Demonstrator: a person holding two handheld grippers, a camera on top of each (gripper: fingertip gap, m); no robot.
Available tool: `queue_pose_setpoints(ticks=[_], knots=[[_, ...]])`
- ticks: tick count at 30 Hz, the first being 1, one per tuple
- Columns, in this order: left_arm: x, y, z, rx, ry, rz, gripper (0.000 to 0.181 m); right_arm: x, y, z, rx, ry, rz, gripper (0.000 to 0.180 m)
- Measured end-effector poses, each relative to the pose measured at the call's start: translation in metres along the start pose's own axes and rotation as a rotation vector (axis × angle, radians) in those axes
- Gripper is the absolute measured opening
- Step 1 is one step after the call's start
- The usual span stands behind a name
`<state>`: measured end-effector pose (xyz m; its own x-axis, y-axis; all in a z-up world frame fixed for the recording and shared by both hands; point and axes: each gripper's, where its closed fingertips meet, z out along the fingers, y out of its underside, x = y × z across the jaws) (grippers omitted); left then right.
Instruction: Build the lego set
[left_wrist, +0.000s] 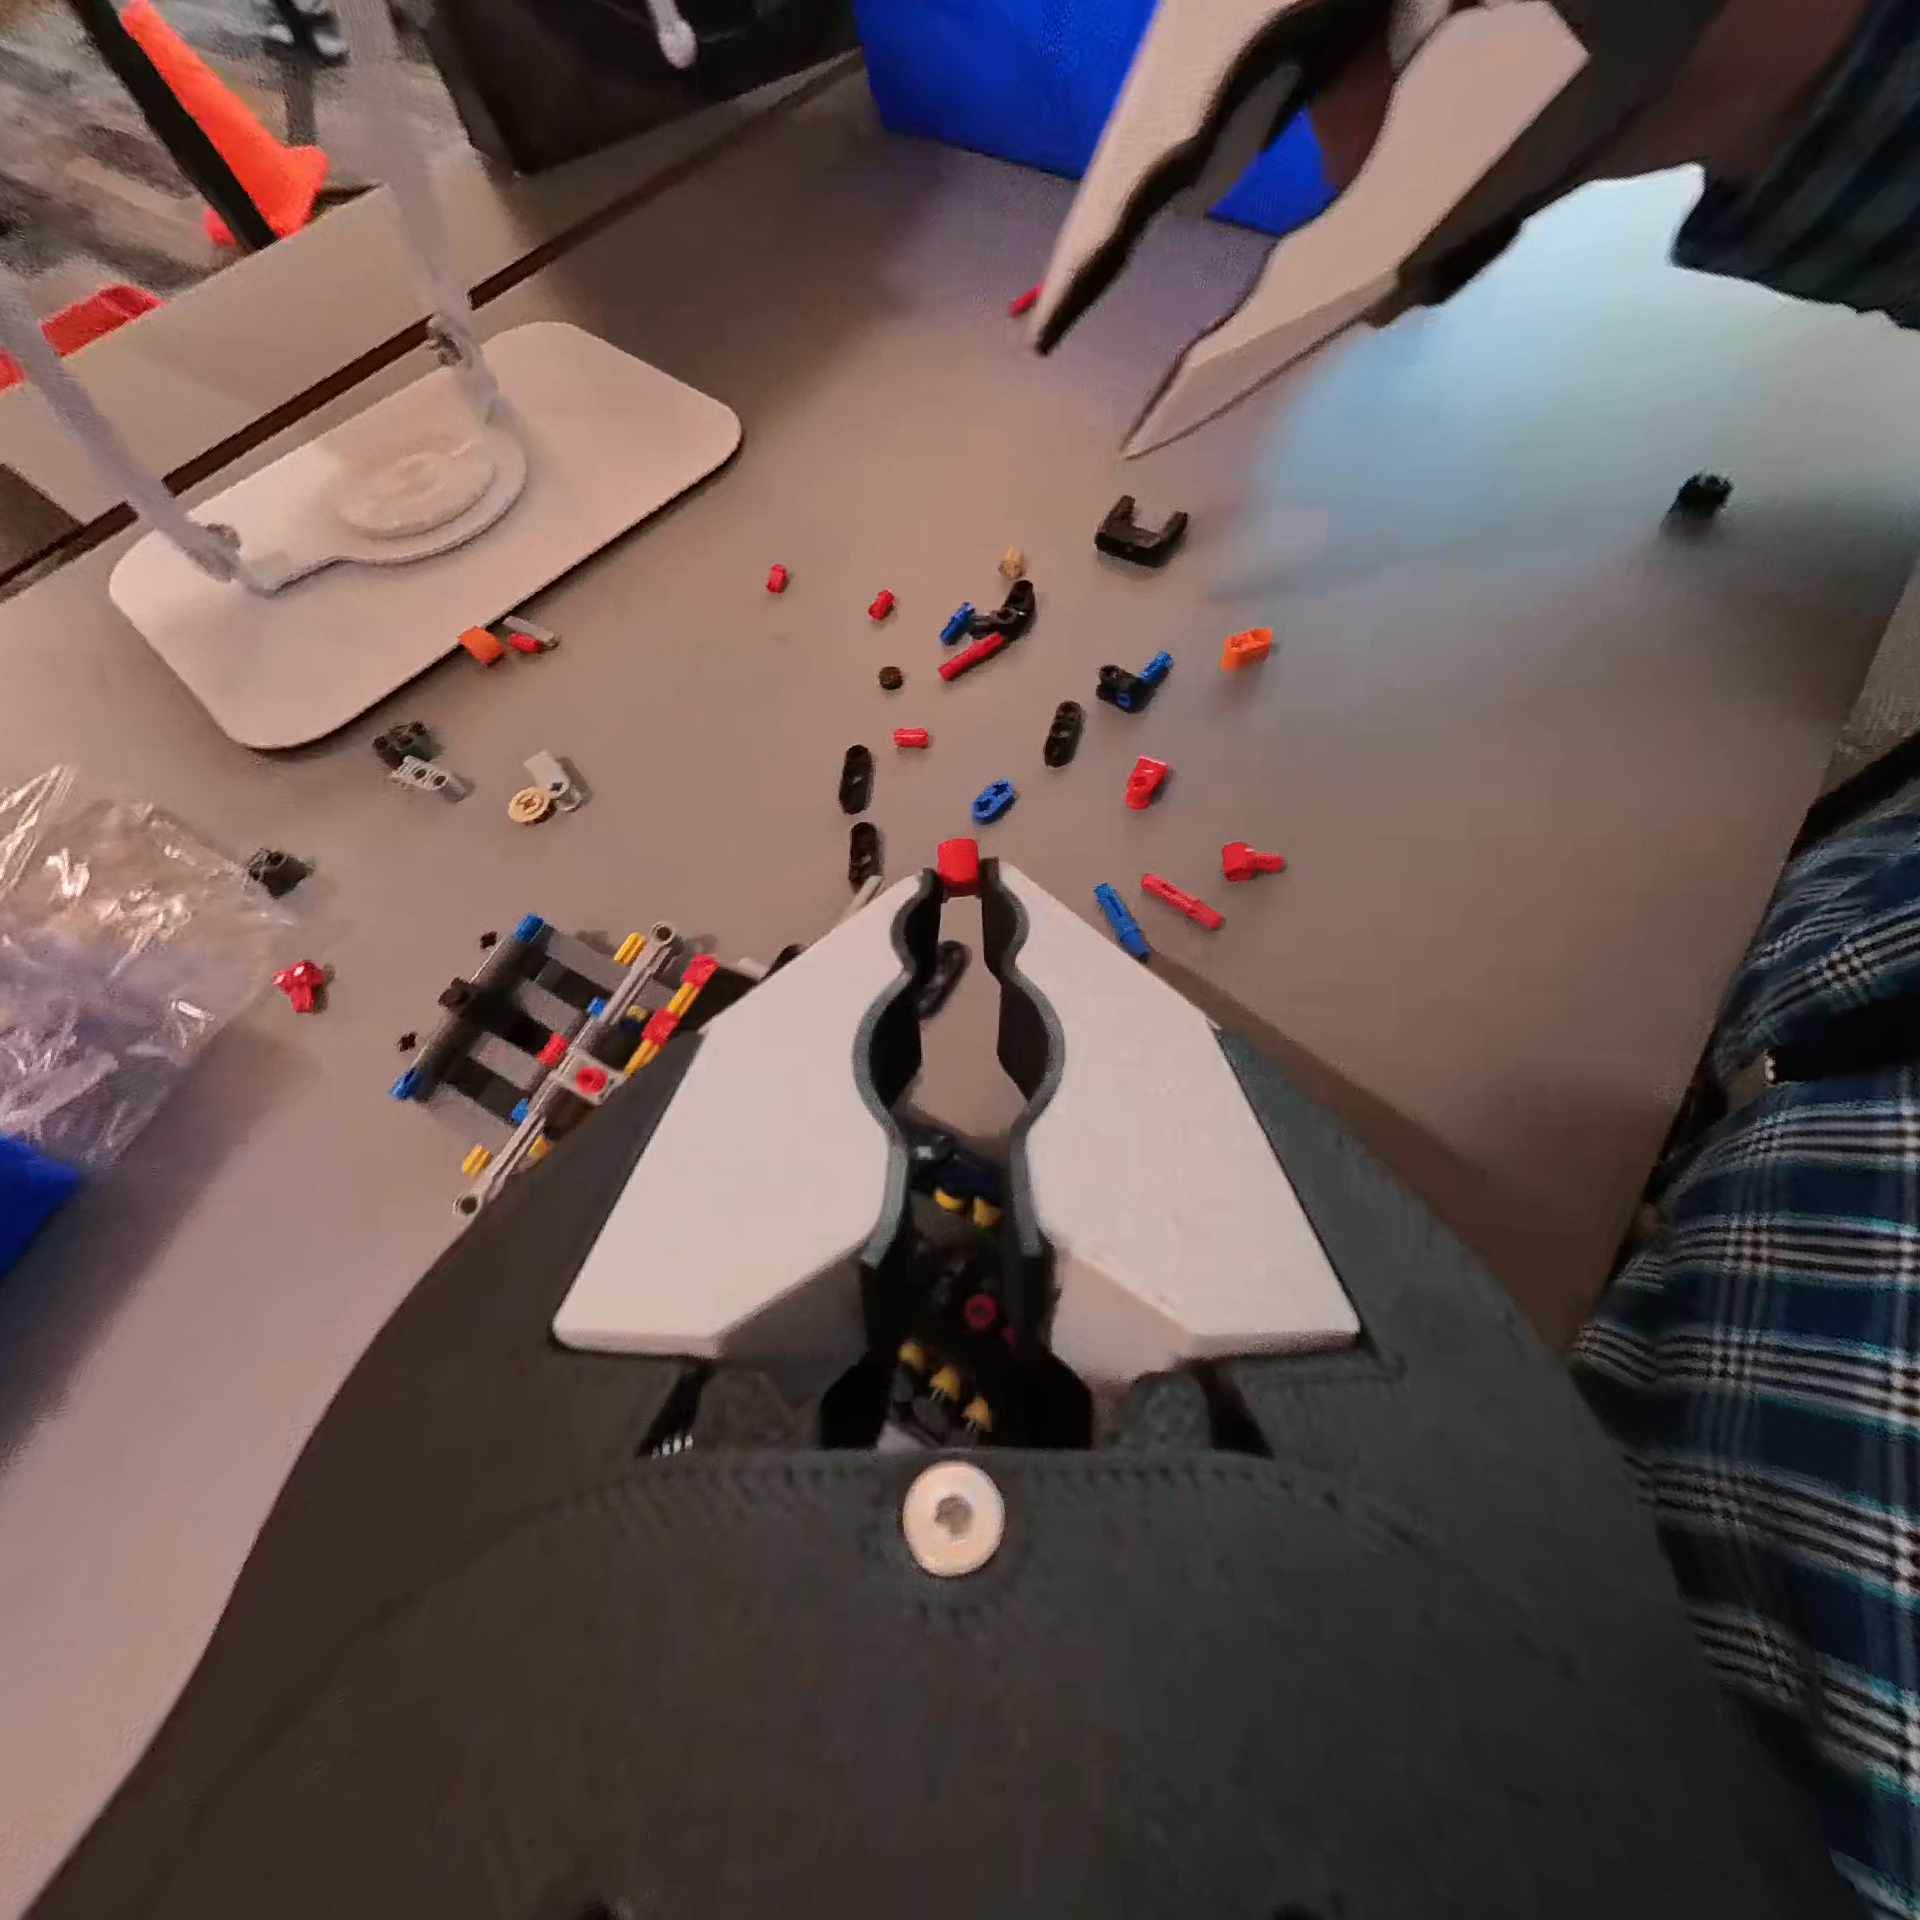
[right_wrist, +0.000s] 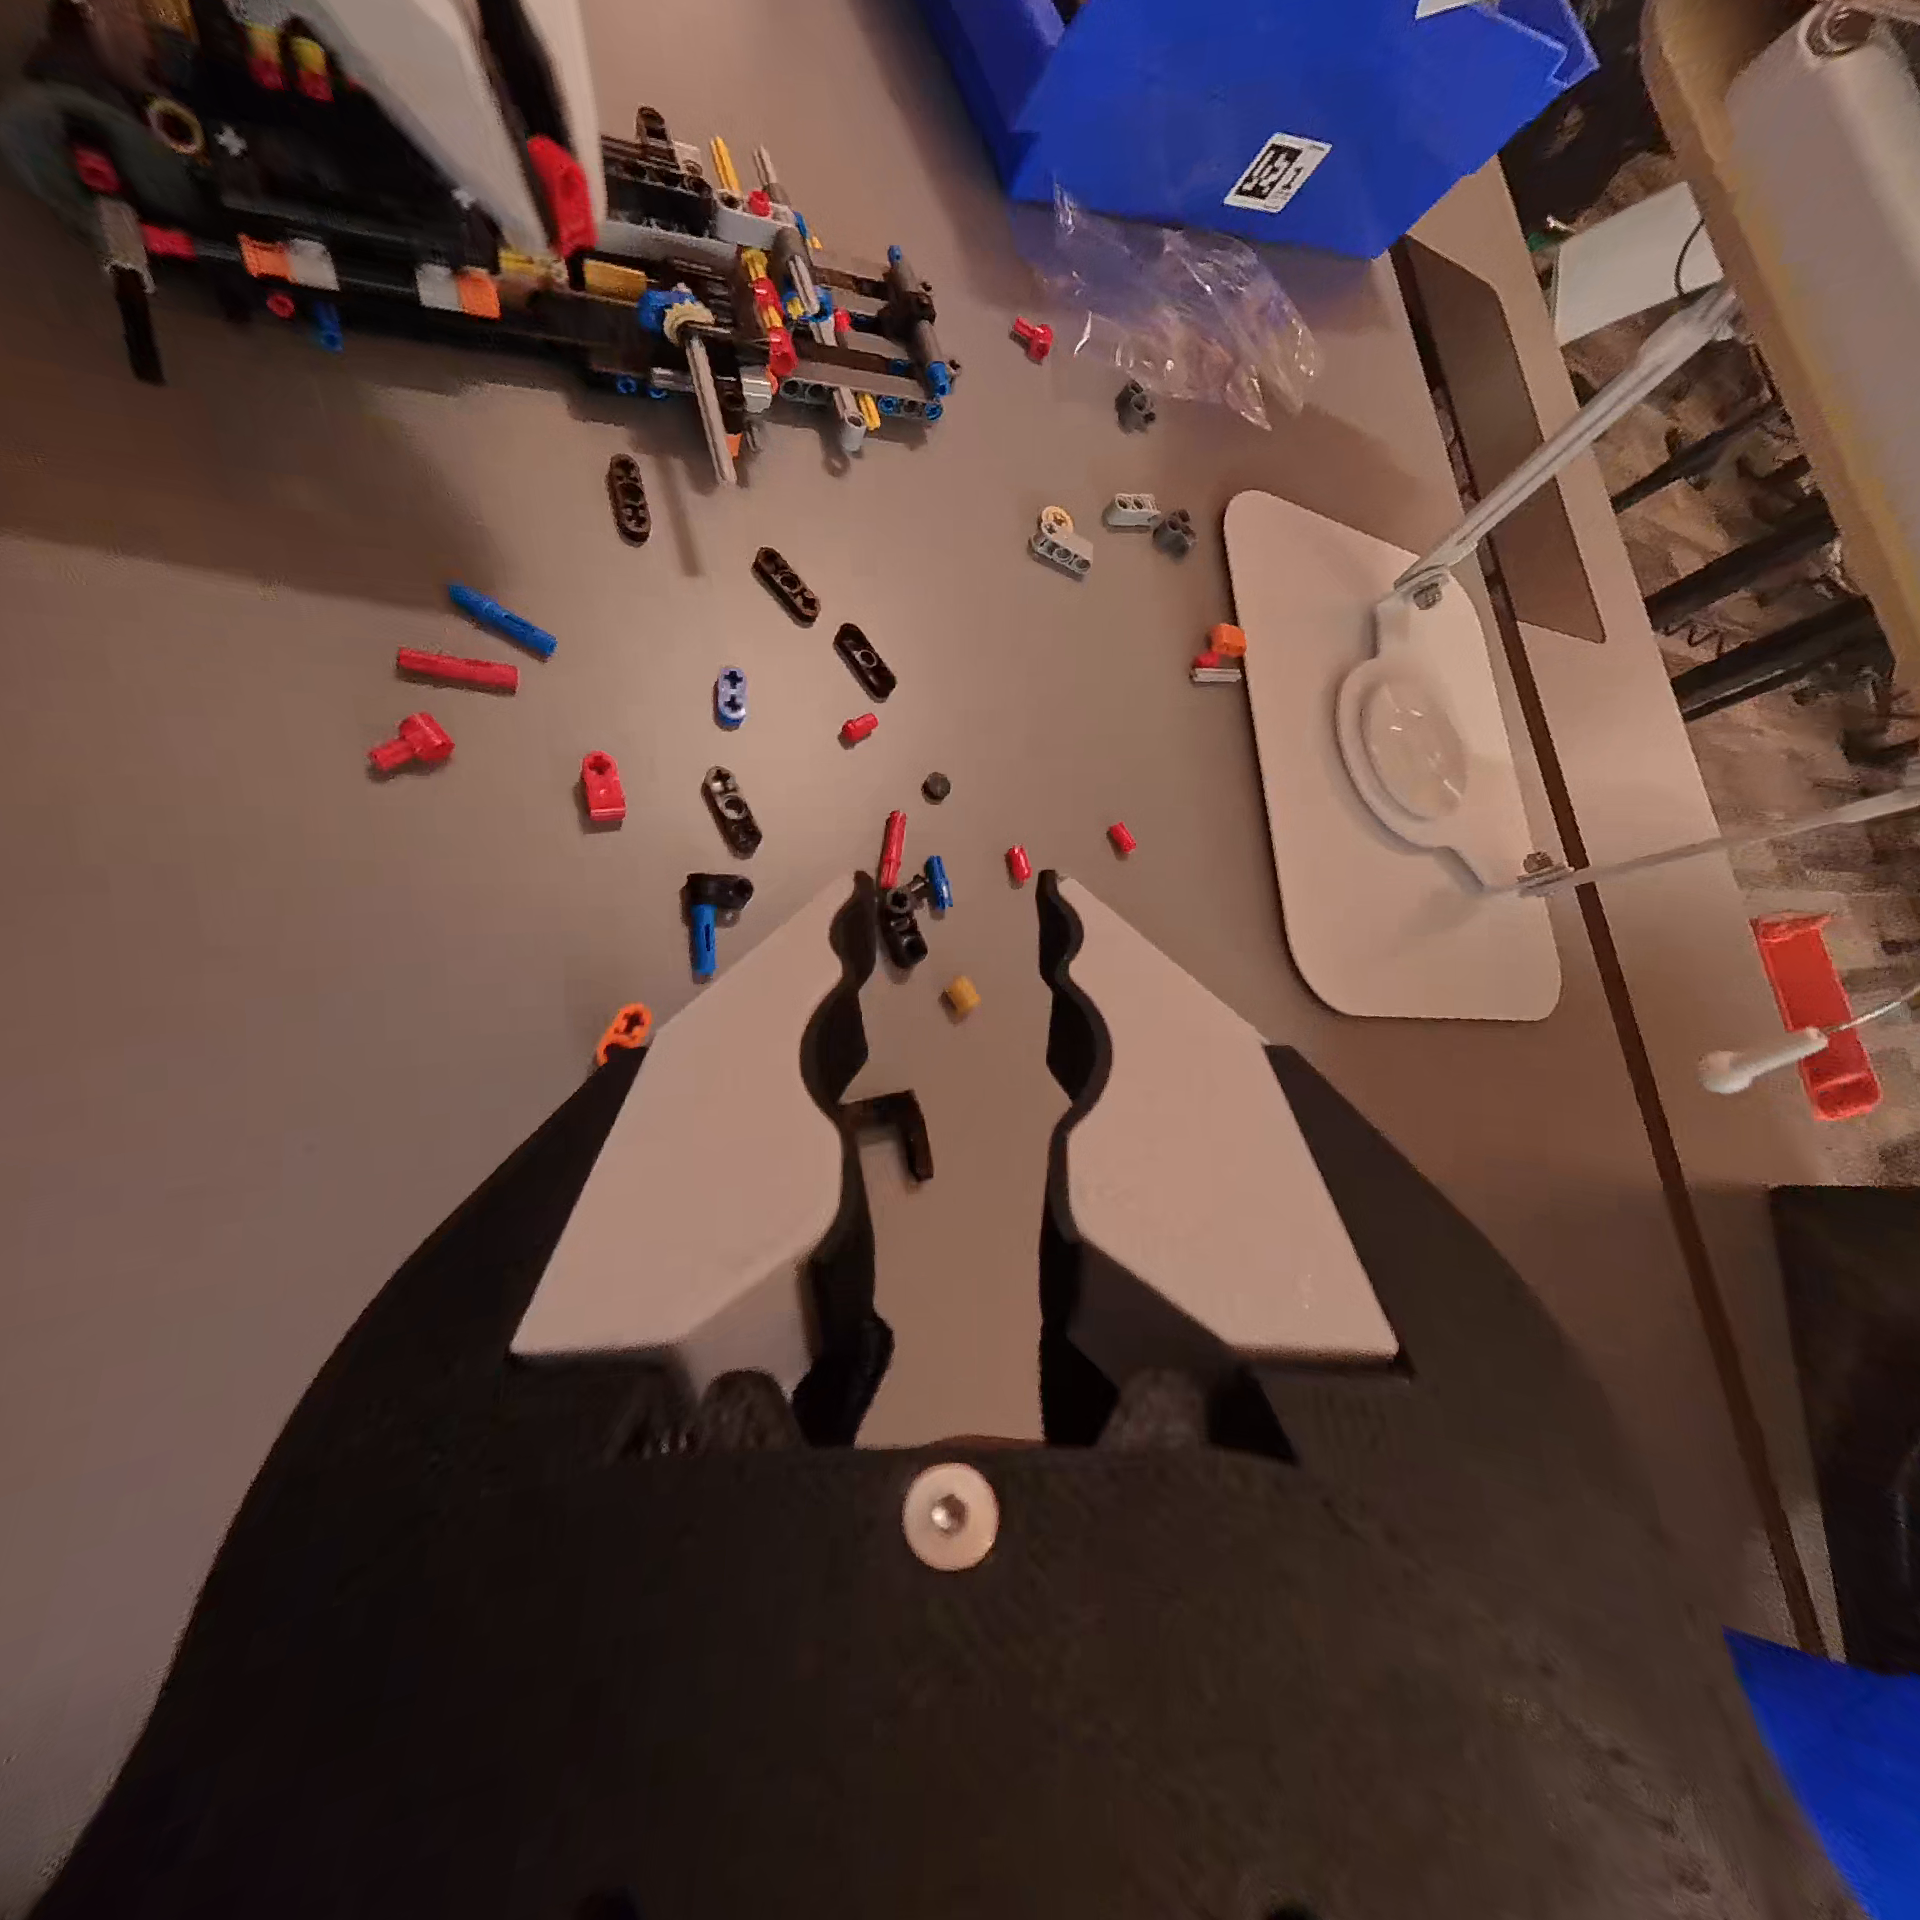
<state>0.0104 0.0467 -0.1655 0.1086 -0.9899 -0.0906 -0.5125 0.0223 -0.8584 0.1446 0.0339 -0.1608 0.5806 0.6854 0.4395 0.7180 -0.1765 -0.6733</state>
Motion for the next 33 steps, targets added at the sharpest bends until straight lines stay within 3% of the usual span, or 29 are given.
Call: queue_pose_setpoints(ticks=[7,12,15,21,27,33], knots=[[0.002,0.005,-0.007,-0.002,-0.007,-0.126,0.006,-0.049,0.016,-0.009,-0.051,-0.196,-0.057,0.022],[0.035,0.013,0.019,-0.140,0.065,-0.013,0.006,-0.071,0.034,0.000,-0.107,-0.275,0.094,0.021],[0.044,0.022,0.031,-0.228,0.081,0.036,0.007,-0.078,0.041,0.007,-0.135,-0.287,0.135,0.009],[0.041,0.020,0.035,-0.249,0.072,0.057,0.011,-0.074,0.040,0.013,-0.110,-0.281,0.214,0.004],[0.035,0.016,0.037,-0.237,0.026,0.075,0.030,-0.062,0.013,0.010,0.021,-0.308,0.306,0.004],[0.018,-0.024,0.026,-0.080,-0.177,0.210,0.039,-0.041,-0.054,0.014,0.348,-0.425,0.687,0.004]])
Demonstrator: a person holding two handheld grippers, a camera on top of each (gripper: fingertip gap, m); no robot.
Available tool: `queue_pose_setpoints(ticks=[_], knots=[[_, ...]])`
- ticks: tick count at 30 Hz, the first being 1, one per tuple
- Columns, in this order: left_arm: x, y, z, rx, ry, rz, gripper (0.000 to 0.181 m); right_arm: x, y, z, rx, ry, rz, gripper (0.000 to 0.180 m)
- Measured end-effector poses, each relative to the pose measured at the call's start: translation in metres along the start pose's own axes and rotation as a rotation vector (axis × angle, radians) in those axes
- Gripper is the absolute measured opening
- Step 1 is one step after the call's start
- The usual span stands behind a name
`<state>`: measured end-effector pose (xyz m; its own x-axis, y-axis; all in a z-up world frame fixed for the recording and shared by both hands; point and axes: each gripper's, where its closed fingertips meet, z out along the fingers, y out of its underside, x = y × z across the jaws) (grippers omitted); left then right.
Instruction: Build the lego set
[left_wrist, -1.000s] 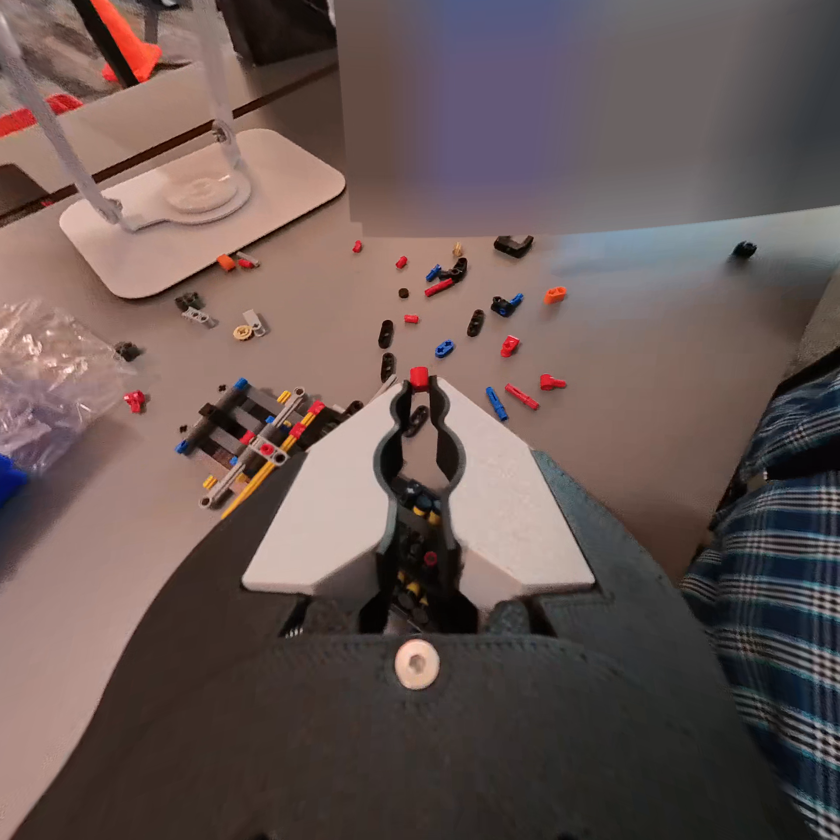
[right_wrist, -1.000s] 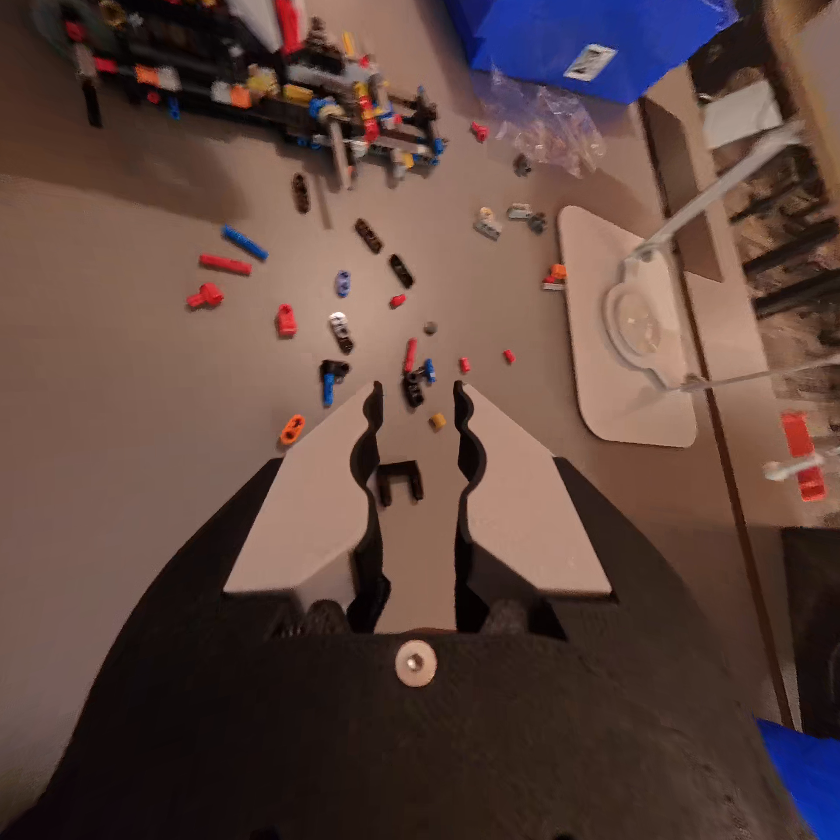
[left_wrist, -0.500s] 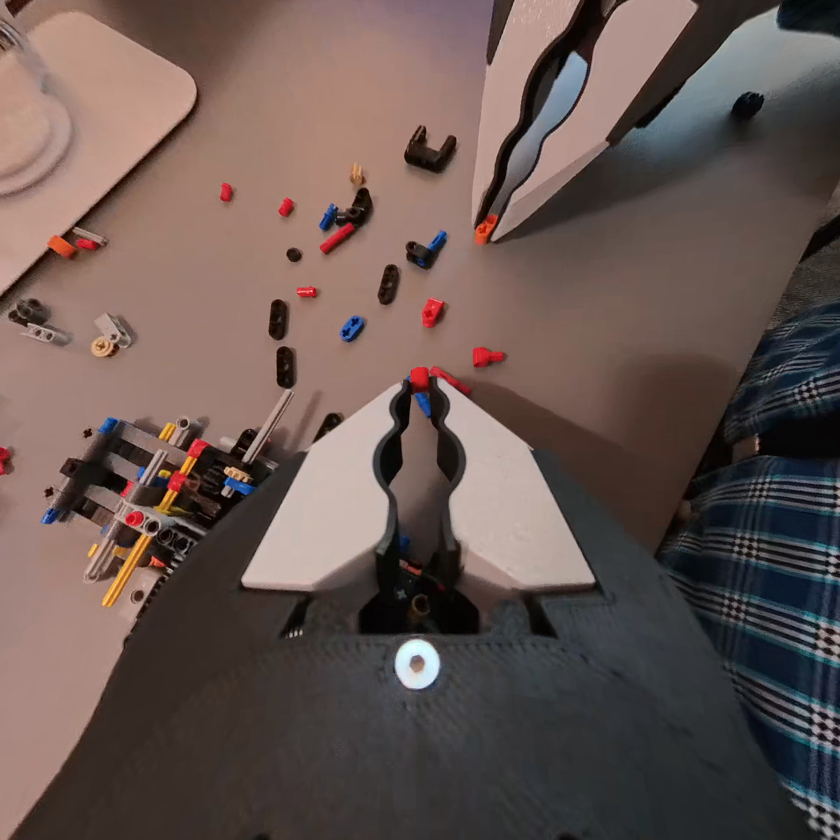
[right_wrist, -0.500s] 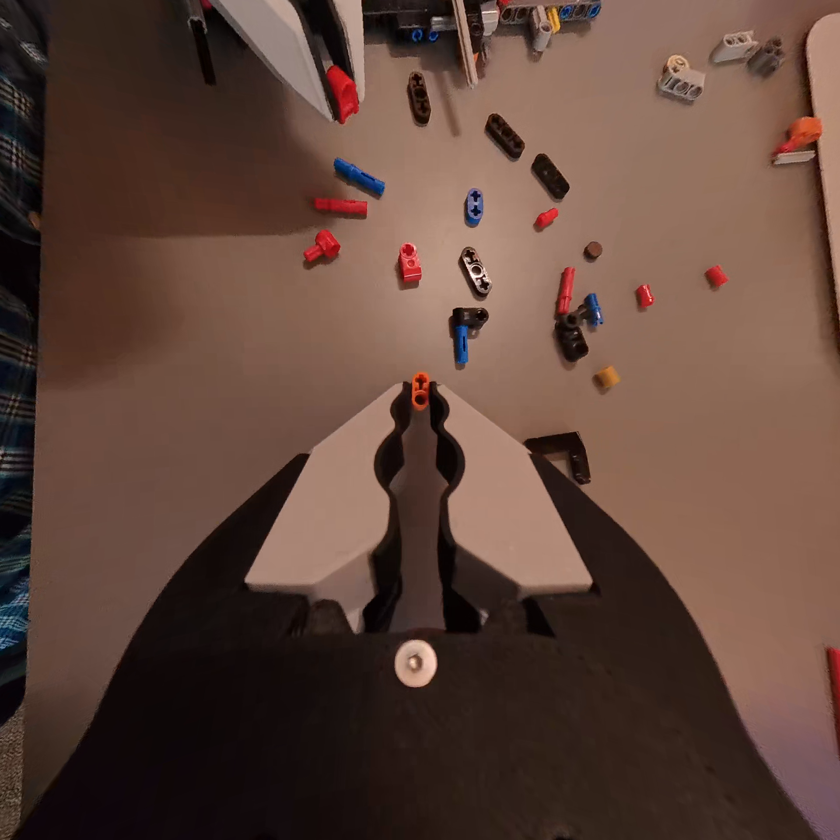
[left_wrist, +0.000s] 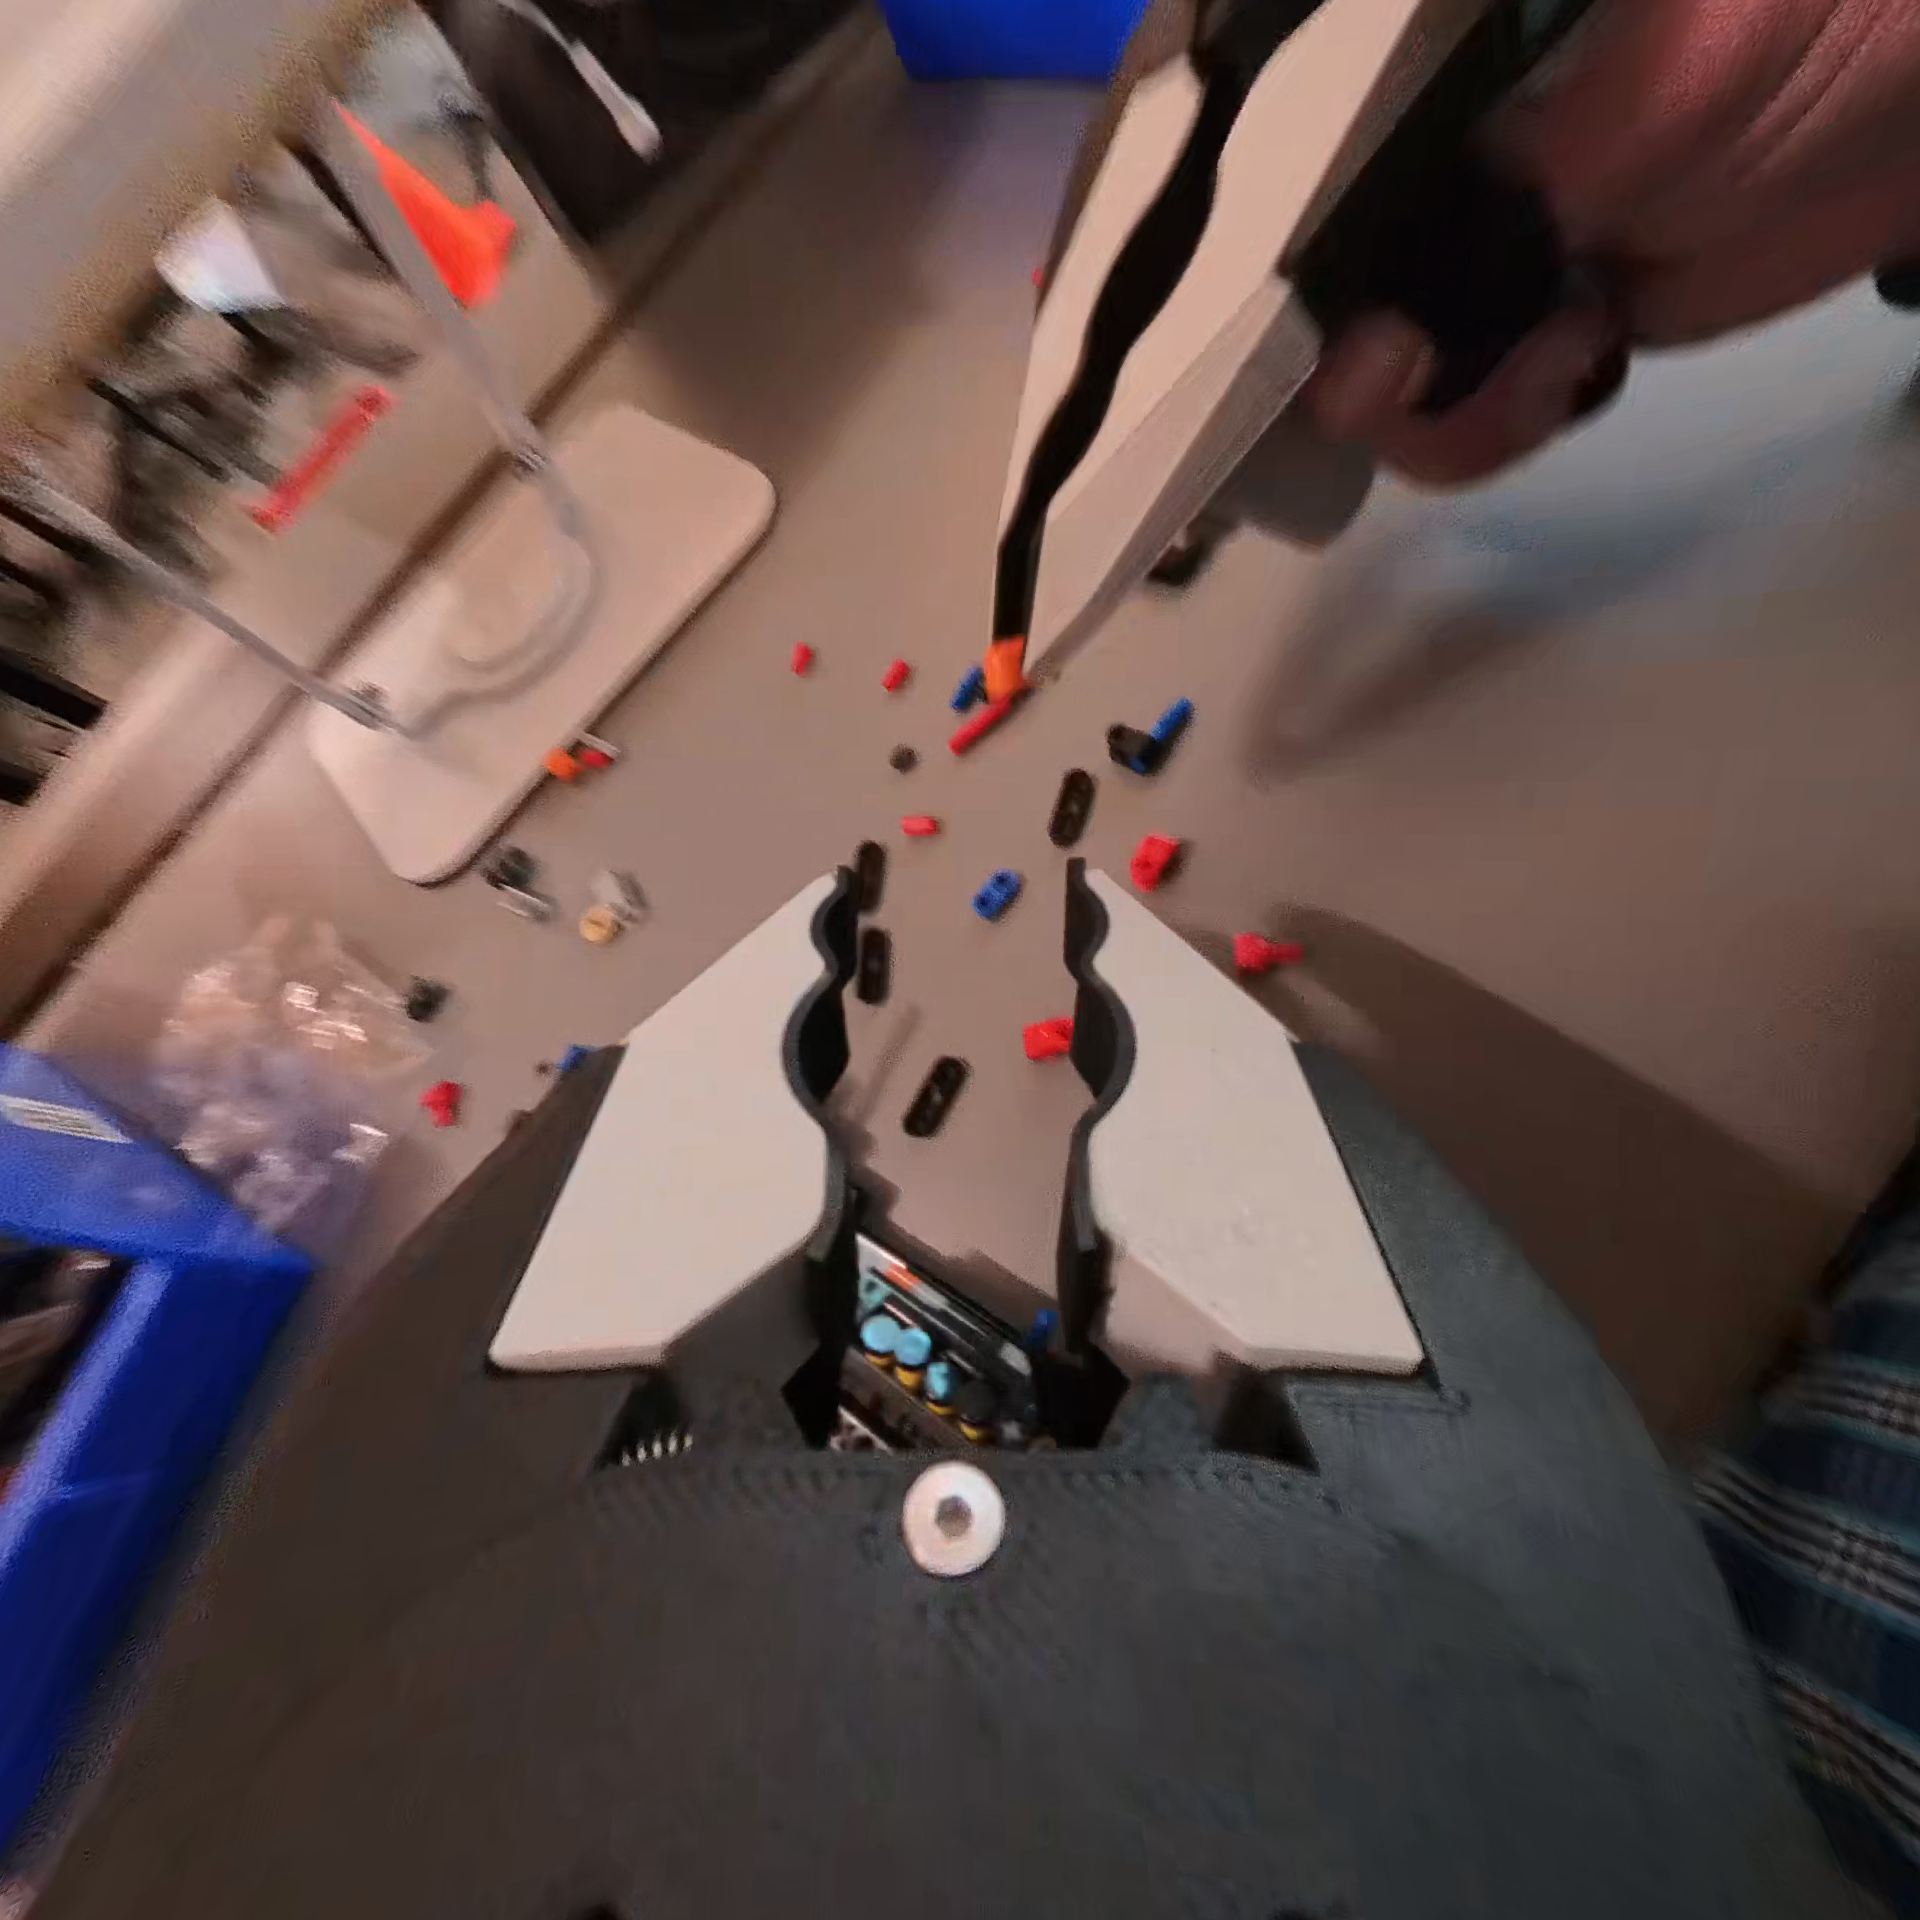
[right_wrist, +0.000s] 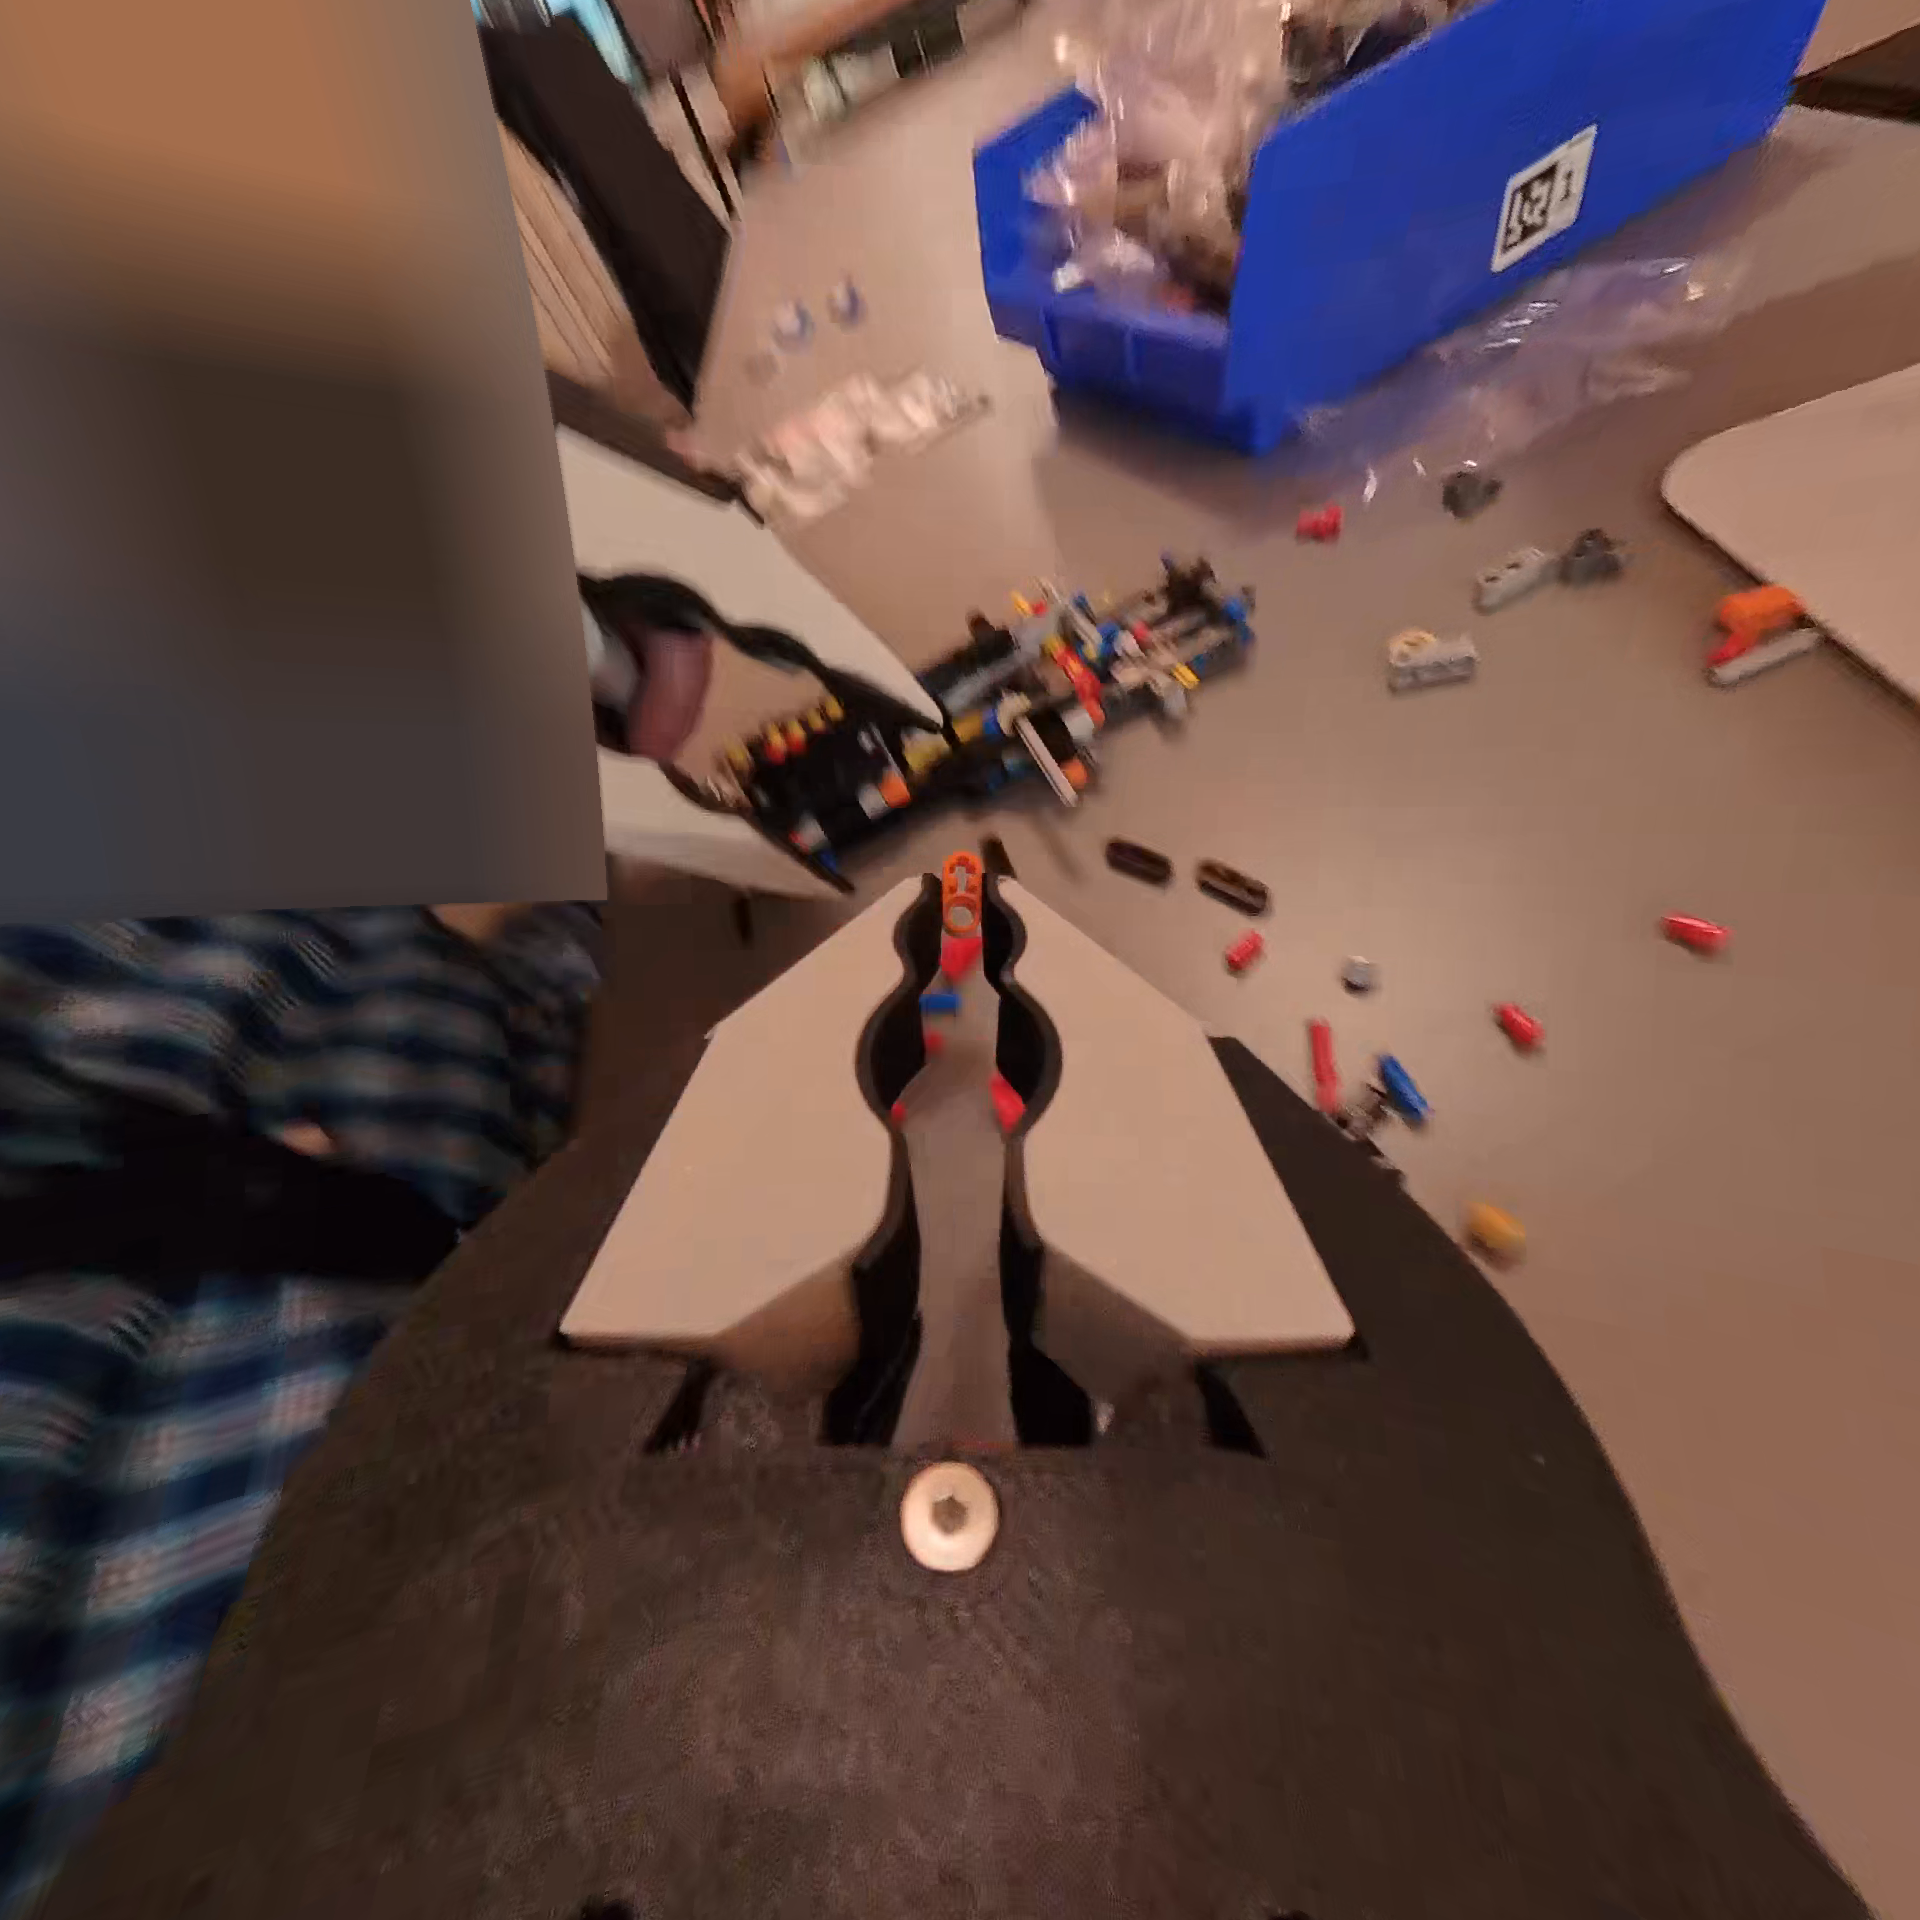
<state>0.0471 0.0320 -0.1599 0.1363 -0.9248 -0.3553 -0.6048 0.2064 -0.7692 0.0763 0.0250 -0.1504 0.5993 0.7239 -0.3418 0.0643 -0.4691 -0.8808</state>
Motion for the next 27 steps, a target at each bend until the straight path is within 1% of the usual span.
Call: queue_pose_setpoints(ticks=[2,4,7,9,13,15,17,23,26,27], knots=[[-0.007,-0.014,-0.007,0.059,-0.096,0.073,0.035,-0.002,-0.013,0.009,0.090,-0.066,0.143,0.004],[-0.011,-0.021,-0.010,0.080,-0.164,0.139,0.035,-0.005,-0.021,0.017,0.154,-0.136,0.263,0.004],[-0.016,-0.021,-0.010,0.068,-0.246,0.216,0.033,-0.006,-0.033,0.025,0.238,-0.207,0.402,0.004],[-0.021,-0.021,-0.011,0.073,-0.292,0.235,0.030,-0.007,-0.039,0.030,0.277,-0.225,0.461,0.004],[-0.030,-0.018,-0.011,0.059,-0.352,0.251,0.027,-0.018,-0.037,0.046,0.251,-0.240,0.487,0.004],[-0.031,-0.014,-0.010,0.037,-0.356,0.252,0.018,-0.019,-0.036,0.051,0.254,-0.229,0.500,0.004],[-0.033,-0.011,-0.011,0.026,-0.370,0.247,0.017,-0.019,-0.036,0.053,0.259,-0.214,0.502,0.004],[-0.039,-0.013,-0.017,0.067,-0.390,0.221,0.017,-0.020,-0.044,0.055,0.293,-0.191,0.504,0.004],[-0.045,-0.012,-0.023,0.072,-0.452,0.226,0.025,-0.020,-0.047,0.055,0.311,-0.179,0.518,0.004],[-0.047,-0.011,-0.024,0.065,-0.460,0.223,0.024,-0.019,-0.047,0.055,0.317,-0.179,0.529,0.004]])
